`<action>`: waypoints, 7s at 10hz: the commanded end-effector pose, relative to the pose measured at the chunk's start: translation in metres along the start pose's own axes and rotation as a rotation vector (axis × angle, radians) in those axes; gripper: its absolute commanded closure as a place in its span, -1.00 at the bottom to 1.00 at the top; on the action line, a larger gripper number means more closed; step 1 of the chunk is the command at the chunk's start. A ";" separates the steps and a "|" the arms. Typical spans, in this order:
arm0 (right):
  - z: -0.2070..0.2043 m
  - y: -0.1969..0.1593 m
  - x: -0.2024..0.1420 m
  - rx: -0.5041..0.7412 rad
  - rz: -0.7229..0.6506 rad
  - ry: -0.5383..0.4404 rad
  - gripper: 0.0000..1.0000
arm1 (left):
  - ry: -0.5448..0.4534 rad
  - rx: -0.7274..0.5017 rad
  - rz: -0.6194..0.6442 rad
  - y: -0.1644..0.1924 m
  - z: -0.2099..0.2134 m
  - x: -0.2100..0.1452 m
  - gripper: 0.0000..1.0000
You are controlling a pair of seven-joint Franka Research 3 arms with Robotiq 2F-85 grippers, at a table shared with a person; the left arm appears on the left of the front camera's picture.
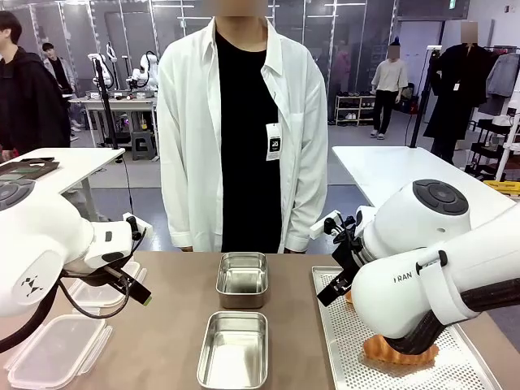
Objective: Place the bread into the airtight container.
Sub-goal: Pick up a Butter Roll and place it into an empty Airtight Container.
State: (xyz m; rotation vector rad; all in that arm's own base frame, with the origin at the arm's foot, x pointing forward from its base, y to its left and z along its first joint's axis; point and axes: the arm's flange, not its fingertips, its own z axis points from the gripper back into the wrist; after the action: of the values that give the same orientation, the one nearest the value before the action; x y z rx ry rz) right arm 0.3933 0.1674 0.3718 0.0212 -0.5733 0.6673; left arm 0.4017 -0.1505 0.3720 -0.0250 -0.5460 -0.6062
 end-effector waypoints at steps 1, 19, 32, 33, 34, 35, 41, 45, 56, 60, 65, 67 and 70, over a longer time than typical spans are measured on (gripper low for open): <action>0.000 0.000 0.000 0.001 -0.003 0.000 -1.00 | 0.000 0.000 0.001 0.000 0.000 0.000 -1.00; 0.419 -0.179 -0.066 0.188 -0.035 -0.058 -1.00 | -0.241 -0.307 0.101 0.194 0.436 -0.044 -1.00; 0.281 -0.075 -0.020 0.146 1.073 0.113 -1.00 | -0.185 -0.286 0.065 0.198 0.428 -0.034 -1.00; 0.253 -0.070 -0.019 0.145 1.094 0.070 -1.00 | -0.185 -0.286 0.065 0.198 0.428 -0.034 -1.00; 0.219 -0.066 -0.023 0.189 1.073 0.082 -1.00 | -0.185 -0.286 0.065 0.198 0.428 -0.034 -1.00; 0.191 -0.065 -0.029 0.188 1.053 0.144 -1.00 | -0.185 -0.286 0.065 0.198 0.428 -0.034 -1.00; 0.067 -0.067 -0.051 0.213 0.843 0.373 -1.00 | -0.185 -0.286 0.065 0.198 0.428 -0.034 -1.00; 0.027 -0.069 -0.067 0.217 0.810 0.421 -1.00 | -0.185 -0.286 0.065 0.198 0.428 -0.034 -1.00; -0.042 -0.059 -0.107 0.335 0.706 0.419 -1.00 | -0.185 -0.286 0.065 0.198 0.428 -0.034 -1.00; -0.051 -0.061 -0.110 0.364 0.701 0.397 -0.60 | -0.185 -0.286 0.065 0.198 0.428 -0.034 -1.00; -0.033 -0.069 -0.097 0.338 0.688 0.388 0.35 | -0.185 -0.286 0.065 0.198 0.428 -0.034 -1.00; -0.001 -0.070 -0.072 0.336 0.683 0.361 0.59 | -0.185 -0.286 0.065 0.198 0.428 -0.034 -1.00; 0.072 -0.039 -0.010 0.291 0.677 0.385 0.59 | -0.185 -0.286 0.065 0.198 0.428 -0.034 -1.00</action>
State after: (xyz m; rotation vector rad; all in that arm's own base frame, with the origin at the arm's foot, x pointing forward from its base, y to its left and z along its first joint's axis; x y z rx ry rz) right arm 0.3806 0.0960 0.4079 -0.0196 -0.1079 1.4035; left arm 0.2828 0.1087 0.7482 -0.3699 -0.6234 -0.5965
